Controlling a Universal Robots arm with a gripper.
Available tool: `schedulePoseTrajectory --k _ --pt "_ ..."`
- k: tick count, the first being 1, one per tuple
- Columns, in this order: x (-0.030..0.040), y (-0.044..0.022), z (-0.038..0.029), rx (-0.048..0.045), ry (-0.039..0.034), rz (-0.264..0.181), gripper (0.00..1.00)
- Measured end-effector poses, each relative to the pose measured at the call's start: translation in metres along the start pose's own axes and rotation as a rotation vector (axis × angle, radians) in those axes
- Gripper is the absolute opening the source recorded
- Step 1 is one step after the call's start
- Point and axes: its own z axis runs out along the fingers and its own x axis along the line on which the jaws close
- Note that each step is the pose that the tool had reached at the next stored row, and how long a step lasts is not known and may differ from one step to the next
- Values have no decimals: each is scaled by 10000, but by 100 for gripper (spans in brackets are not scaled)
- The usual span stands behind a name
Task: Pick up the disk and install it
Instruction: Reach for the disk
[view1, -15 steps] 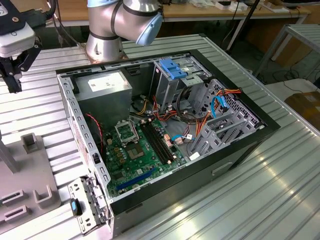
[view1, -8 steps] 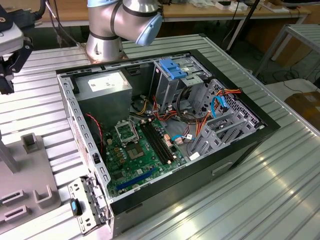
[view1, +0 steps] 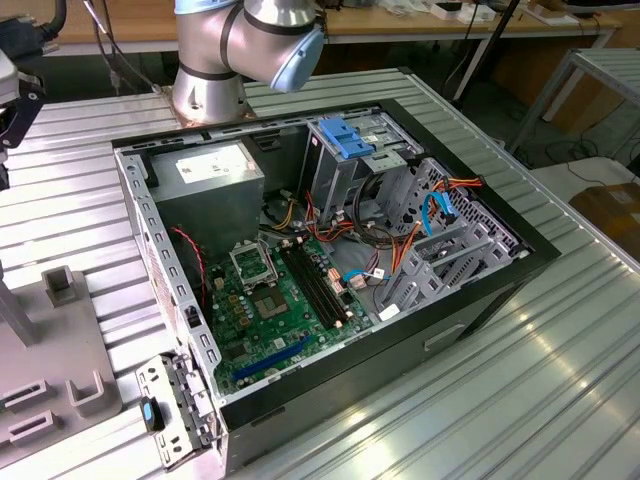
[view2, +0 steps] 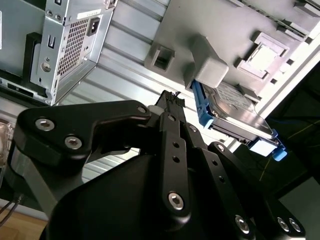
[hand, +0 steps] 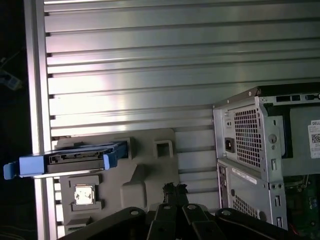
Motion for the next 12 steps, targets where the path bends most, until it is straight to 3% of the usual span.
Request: schedulePoseTrajectory --k 12 --pt "263 -17 -8 0 1 0 11"
